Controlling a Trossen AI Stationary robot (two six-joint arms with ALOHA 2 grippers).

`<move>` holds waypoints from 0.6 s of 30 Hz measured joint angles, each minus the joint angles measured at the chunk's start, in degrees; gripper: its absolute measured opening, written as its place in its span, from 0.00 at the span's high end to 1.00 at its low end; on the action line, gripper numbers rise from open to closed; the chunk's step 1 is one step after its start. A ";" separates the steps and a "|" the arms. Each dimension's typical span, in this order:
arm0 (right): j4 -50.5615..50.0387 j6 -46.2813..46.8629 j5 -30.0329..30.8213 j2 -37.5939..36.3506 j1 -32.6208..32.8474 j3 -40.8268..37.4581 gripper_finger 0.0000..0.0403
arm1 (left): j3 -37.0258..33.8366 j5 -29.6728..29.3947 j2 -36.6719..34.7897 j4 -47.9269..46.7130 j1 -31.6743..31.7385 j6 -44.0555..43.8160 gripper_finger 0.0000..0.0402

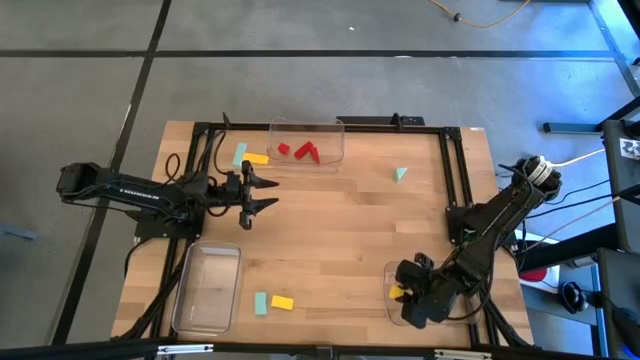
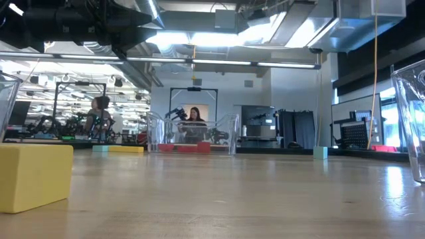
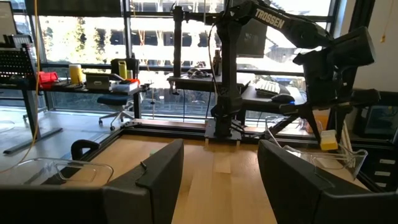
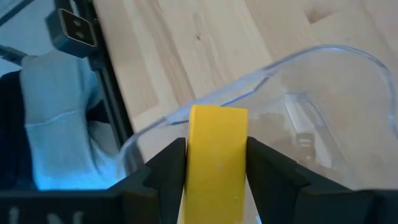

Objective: Sort & place blocks by color
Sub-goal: Put the top right yellow block into the bottom left transparent bin, then put the top yellow block into the bottom left transparent bin

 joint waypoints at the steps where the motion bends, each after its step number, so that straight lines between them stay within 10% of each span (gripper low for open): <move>1: -0.58 0.23 0.00 0.00 0.00 0.00 0.61 | 0.00 0.00 0.00 -0.01 0.00 0.00 0.51; 18: -7.30 2.84 0.42 0.00 0.00 -0.02 0.50 | 0.00 0.00 0.00 0.00 0.02 0.00 0.51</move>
